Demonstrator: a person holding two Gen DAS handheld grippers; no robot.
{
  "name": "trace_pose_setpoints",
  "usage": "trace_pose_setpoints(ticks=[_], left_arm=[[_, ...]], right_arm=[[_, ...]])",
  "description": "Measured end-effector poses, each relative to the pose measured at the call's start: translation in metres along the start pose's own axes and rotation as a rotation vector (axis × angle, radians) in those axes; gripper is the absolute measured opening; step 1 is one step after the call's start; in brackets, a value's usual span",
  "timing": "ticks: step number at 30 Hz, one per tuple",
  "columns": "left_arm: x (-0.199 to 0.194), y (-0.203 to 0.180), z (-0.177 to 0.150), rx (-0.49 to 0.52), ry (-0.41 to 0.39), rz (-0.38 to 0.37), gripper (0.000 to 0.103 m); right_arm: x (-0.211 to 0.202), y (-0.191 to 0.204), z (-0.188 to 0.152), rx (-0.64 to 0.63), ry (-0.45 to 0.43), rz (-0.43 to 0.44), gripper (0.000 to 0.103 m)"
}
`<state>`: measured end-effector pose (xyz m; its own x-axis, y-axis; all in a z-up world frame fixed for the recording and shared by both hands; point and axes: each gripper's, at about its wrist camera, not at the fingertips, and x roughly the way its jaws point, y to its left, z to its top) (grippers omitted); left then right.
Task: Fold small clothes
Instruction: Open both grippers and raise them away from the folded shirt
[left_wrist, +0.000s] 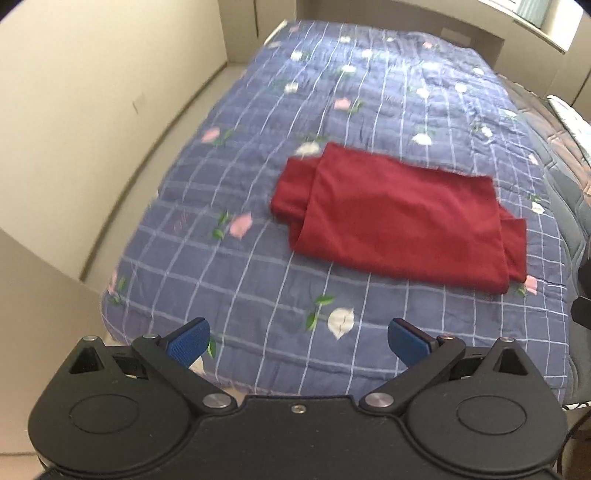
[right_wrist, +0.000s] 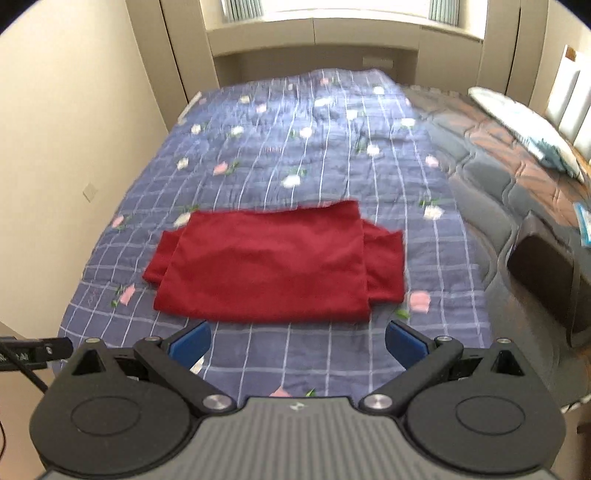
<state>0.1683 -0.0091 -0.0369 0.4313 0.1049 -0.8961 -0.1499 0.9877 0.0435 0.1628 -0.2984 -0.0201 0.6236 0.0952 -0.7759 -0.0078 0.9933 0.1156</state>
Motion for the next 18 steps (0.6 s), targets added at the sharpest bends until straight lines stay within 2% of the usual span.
trace_pose_setpoints(ticks=[5,11,18], left_arm=[[-0.042,-0.034,0.009,-0.031,-0.060,-0.040,0.102],[-0.089,-0.082,0.012,-0.056,-0.164,-0.018,0.102],[-0.129,-0.119,0.009,-0.081,-0.231,0.025,0.102]], right_arm=[[-0.035,-0.045,0.014,0.005,-0.114,0.017,0.103],[-0.053,-0.086,0.036,-0.012,-0.150,0.048,0.103],[-0.057,-0.100,0.054,-0.053,-0.147,0.137,0.103]])
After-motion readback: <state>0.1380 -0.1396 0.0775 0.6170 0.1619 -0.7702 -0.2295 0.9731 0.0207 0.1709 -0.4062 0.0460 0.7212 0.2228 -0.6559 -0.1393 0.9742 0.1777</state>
